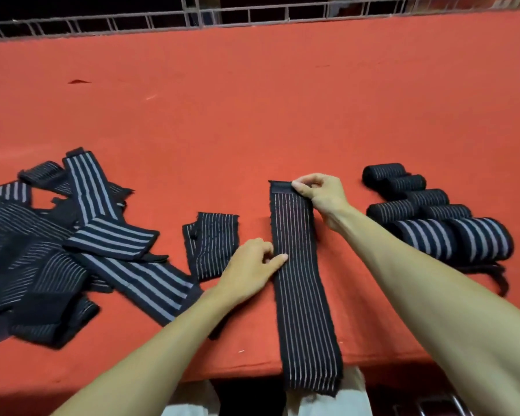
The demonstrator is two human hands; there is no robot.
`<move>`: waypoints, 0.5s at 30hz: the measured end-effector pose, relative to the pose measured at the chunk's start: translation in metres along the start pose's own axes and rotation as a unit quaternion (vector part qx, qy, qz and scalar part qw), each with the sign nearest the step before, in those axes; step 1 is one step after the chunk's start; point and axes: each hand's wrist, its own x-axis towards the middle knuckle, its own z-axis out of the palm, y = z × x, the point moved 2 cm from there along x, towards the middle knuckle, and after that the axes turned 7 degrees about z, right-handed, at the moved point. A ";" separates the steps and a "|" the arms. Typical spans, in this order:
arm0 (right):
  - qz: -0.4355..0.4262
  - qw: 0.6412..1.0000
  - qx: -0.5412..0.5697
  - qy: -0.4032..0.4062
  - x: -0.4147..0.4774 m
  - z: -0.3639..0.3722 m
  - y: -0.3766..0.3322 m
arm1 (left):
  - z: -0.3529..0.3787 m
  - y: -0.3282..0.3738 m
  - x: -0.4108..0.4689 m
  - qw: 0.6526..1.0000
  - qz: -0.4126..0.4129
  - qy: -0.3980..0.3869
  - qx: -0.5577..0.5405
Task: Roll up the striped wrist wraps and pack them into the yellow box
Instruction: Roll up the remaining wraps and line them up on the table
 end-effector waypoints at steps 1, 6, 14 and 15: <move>-0.002 1.000 -0.021 0.006 0.004 0.005 0.008 | 0.004 -0.002 0.000 1.000 0.016 0.019 0.018; -0.050 0.980 -0.188 0.050 0.014 0.020 0.043 | 0.009 -0.011 0.000 0.992 -0.002 0.117 -0.054; -0.084 0.928 -0.338 0.133 -0.006 0.026 0.021 | -0.012 0.010 -0.017 0.989 0.088 0.070 -0.094; -0.111 0.924 -0.343 0.127 -0.012 0.028 0.013 | -0.020 0.013 -0.020 0.987 0.107 0.077 -0.097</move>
